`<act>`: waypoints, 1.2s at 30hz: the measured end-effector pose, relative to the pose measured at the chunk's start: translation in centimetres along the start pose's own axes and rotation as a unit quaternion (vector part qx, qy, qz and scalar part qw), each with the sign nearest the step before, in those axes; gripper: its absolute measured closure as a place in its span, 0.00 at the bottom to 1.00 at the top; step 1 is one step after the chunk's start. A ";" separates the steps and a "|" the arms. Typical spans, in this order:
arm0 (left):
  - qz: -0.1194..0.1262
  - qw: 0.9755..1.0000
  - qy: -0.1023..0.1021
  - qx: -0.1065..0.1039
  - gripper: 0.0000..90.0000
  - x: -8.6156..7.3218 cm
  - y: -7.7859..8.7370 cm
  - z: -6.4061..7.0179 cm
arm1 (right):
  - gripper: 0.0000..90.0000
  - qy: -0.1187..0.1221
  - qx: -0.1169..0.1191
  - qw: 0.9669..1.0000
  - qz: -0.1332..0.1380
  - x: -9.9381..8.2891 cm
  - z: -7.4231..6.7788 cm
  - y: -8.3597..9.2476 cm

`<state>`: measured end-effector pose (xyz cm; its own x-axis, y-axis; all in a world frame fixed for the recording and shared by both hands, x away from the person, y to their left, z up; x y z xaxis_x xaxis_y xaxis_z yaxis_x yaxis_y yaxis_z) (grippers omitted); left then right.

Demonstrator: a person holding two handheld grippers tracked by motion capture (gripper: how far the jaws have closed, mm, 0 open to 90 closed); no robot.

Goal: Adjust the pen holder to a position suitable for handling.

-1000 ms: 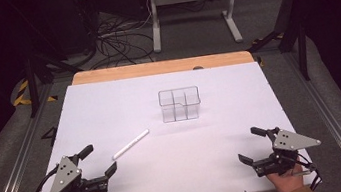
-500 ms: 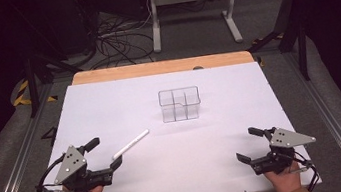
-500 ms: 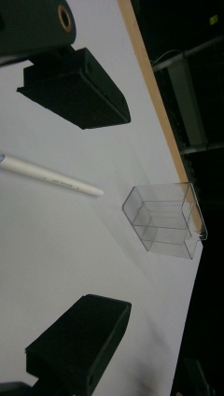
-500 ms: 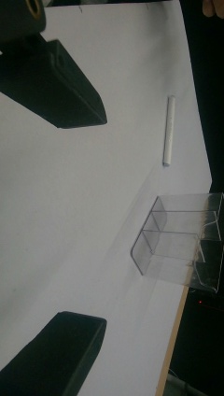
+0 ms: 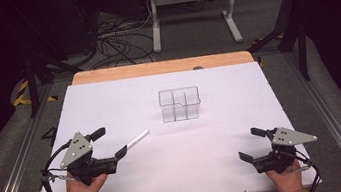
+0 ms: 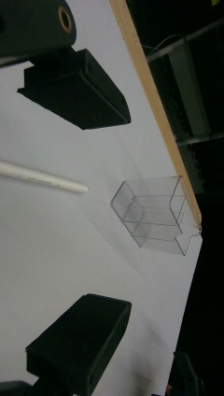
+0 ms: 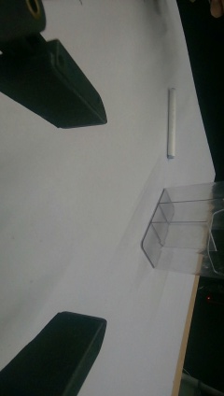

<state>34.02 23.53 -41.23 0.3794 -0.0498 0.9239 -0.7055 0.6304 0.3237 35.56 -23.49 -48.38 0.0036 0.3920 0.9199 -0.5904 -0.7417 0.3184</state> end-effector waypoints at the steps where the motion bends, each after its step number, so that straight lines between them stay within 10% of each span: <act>1: 0.000 1.000 0.000 -0.001 0.12 0.1 -0.1 0.0 | 0.05 0.000 0.002 1.000 -0.002 0.0 0.0 -0.1; 36: -0.020 1.000 -0.003 -0.010 0.18 3.0 -3.4 0.1 | 0.05 0.008 0.005 1.000 -0.009 -0.4 -0.3 -0.4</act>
<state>37.51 21.14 -39.55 0.4036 -0.0811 0.9114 -0.6774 0.6431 0.3572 35.49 -23.21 -48.96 0.0015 0.4142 0.9102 -0.5815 -0.7401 0.3378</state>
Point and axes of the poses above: each handheld gripper's, and its own axes: y roughly backward along the jaws, x roughly out of its top, z roughly to its right, the point moved 4 cm from there along -y, roughly forward along the jaws, and after that the axes turned 15 degrees about y, right-handed, at the moved point
